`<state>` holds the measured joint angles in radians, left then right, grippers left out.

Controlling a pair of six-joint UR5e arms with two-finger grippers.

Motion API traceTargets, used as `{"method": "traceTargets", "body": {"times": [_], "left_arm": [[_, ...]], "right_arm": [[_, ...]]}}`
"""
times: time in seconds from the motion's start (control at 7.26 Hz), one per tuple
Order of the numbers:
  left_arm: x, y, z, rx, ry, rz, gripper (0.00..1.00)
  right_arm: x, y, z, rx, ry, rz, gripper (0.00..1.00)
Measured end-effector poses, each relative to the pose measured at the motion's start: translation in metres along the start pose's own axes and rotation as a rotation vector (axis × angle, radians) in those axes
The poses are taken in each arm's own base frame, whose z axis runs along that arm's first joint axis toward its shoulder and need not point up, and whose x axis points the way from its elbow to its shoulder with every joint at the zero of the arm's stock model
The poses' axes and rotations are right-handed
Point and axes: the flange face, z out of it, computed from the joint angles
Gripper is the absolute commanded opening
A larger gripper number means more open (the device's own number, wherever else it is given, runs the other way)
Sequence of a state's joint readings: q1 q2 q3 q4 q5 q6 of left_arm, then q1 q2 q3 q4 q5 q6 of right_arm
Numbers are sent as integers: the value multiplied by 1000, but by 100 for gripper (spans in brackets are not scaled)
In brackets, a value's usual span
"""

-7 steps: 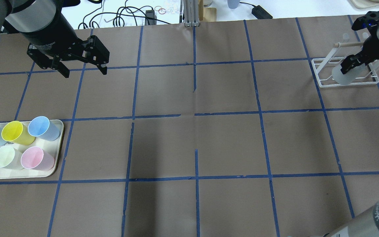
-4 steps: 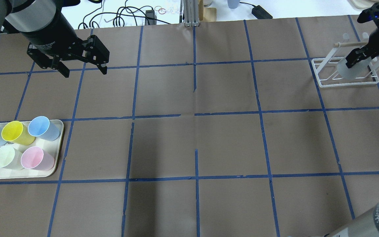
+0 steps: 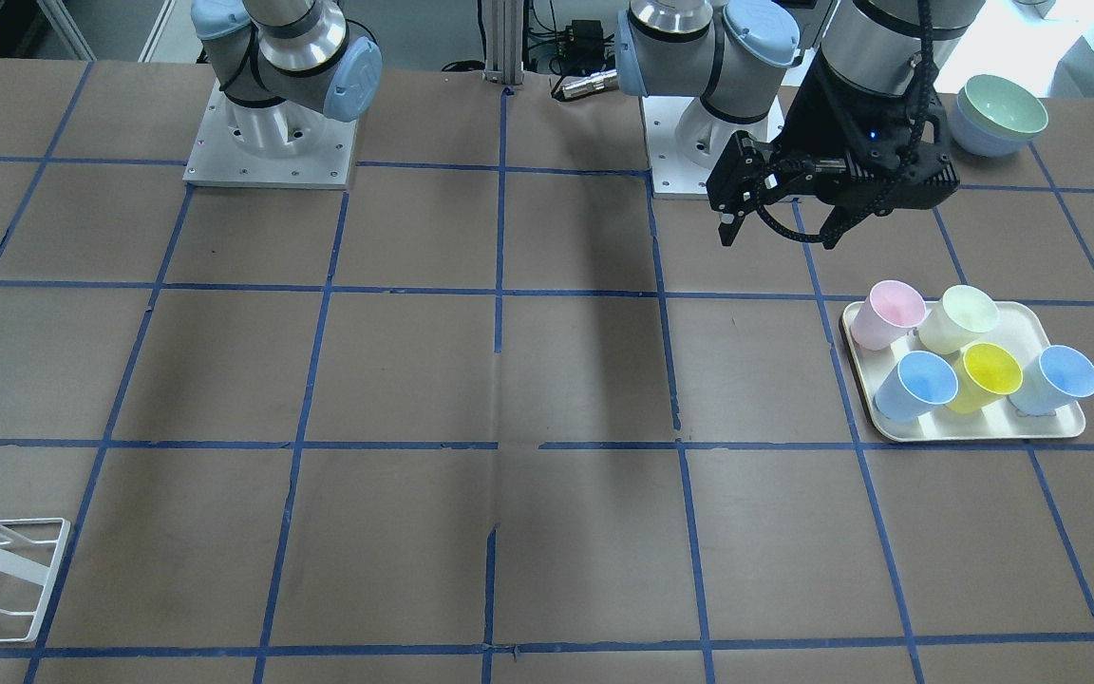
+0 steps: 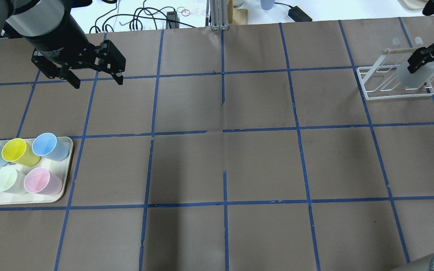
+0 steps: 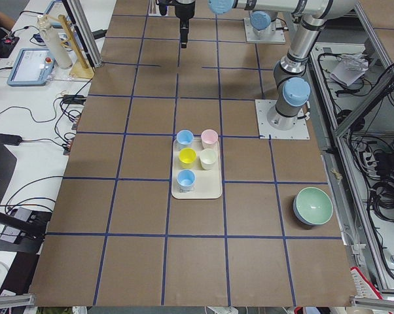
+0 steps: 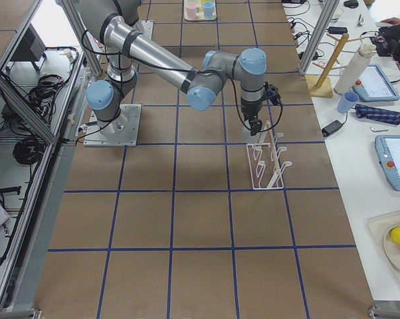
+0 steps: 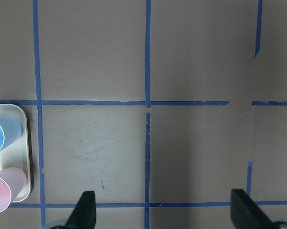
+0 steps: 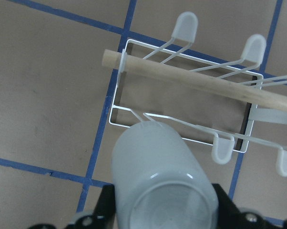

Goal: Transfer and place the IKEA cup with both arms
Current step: 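Lift the white cup out of the rack with the right gripper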

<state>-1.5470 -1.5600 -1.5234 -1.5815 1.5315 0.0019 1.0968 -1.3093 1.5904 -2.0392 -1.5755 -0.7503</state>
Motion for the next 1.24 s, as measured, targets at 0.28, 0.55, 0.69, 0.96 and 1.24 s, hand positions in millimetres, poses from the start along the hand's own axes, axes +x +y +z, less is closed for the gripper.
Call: {"method": "traceTargets", "body": {"times": [0.28,0.55,0.69,0.96,1.24], "left_arm": [[-5,-1,-3,2,0,-5,100],[-20,-3,-6,-1,35,-38,100],[-28,-4,-7,-10,56,-58,100],[-50,-8,-5,-28,148,-107,100],[-68,-13,2,-33,333,-149,100]], "right_arm": [[-7,5,-29,22,17,-5,19],[-36,6,-55,48,-58,-18,15],[-67,0,-67,58,-119,-12,14],[-160,-25,-84,45,-194,88,14],[-270,-44,-95,15,-244,204,13]]}}
